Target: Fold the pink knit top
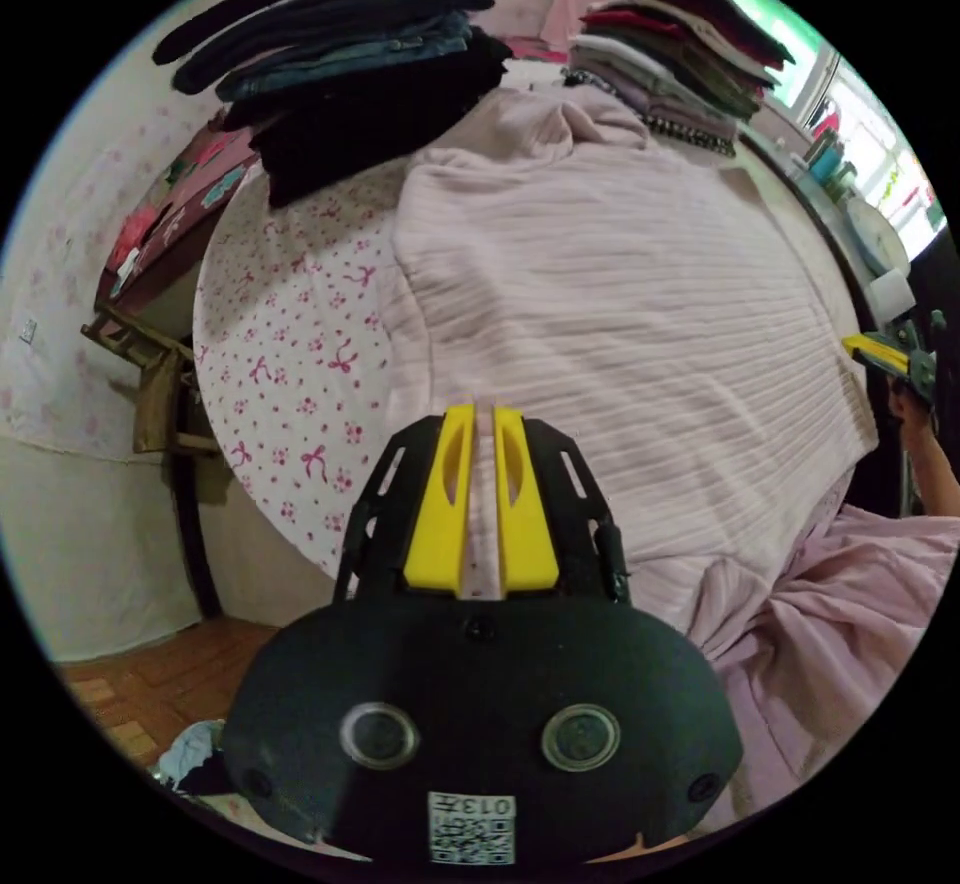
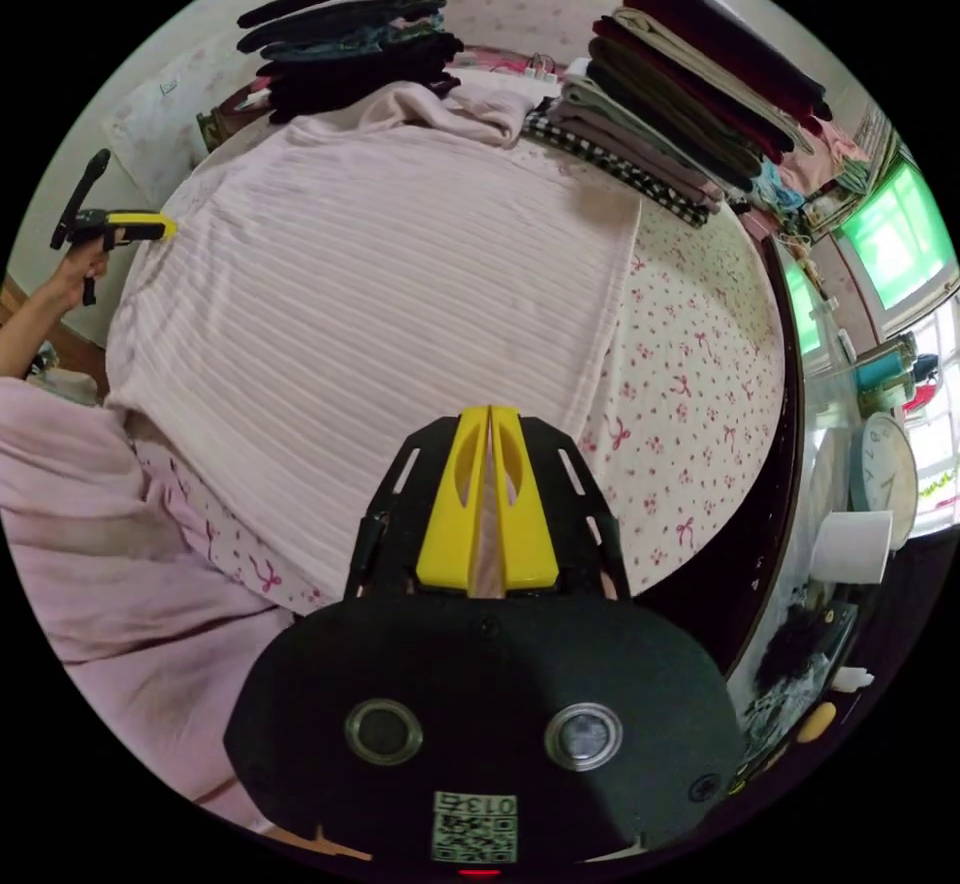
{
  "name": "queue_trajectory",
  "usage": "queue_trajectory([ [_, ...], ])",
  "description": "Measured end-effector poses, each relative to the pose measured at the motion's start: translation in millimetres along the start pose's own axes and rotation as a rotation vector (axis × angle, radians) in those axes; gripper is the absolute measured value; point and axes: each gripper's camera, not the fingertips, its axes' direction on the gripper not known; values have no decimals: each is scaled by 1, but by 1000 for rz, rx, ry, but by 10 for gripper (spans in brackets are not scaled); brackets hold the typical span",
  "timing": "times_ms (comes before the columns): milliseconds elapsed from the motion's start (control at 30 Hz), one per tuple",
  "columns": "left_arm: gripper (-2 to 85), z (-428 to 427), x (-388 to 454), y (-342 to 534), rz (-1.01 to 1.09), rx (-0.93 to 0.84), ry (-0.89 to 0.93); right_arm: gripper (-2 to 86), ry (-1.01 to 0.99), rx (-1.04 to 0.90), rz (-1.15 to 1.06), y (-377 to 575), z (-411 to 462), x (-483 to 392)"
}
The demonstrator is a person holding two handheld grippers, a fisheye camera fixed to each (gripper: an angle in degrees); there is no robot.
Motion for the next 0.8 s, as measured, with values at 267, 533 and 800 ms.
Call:
queue_trajectory([
  [267, 8, -27, -11, 43, -67, 83, 91, 1, 18, 22, 75, 48, -38, 1],
  [533, 8, -29, 70, 100, 143, -24, 70, 1, 22, 4, -54, 93, -63, -45],
  [800, 28, -33, 52, 136, 72, -25, 176, 15, -19, 11, 14, 135, -88, -33],
])
